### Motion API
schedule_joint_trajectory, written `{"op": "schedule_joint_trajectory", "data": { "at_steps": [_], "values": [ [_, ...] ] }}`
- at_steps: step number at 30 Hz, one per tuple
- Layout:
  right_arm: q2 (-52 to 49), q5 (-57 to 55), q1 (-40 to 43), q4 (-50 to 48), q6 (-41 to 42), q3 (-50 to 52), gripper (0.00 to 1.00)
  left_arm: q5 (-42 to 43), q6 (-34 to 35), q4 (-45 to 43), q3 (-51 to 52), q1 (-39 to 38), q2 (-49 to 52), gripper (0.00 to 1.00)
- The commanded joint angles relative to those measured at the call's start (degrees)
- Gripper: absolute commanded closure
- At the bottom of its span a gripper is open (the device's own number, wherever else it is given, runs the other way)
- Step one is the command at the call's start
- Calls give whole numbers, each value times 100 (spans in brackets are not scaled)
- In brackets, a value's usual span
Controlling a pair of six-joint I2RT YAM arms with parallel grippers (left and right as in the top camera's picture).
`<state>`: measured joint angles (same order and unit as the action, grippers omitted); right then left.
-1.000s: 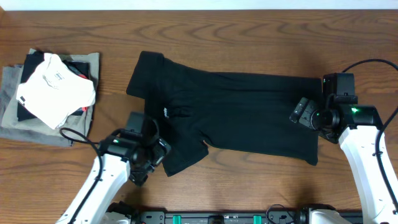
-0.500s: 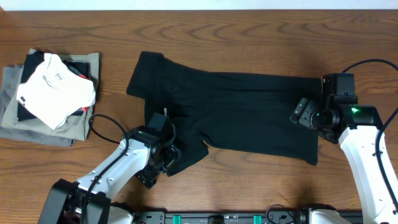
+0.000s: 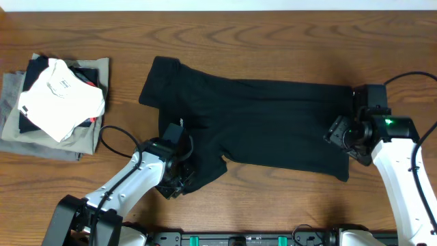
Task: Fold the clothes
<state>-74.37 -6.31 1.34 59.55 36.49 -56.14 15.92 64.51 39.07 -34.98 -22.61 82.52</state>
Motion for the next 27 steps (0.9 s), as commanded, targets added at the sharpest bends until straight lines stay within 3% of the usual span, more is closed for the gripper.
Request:
{"op": "schedule_joint_trajectory", "data": {
  "at_steps": [1,6,22,27],
  "values": [
    [-2,-118,59,-94,332,354,27,-133,-37,-59,96,-13,170,72],
    [-2,487,61,-544,417,1040,27,-133,-37,-61,96,-13,170,74],
    [-4,31,332,-1176,2747,2352,27,-133,-37,-79,96,-13,170,74],
    [-4,-11,332,-1639,2837,2581,27,-133,-37,-79,96,-13,170,74]
  ]
}}
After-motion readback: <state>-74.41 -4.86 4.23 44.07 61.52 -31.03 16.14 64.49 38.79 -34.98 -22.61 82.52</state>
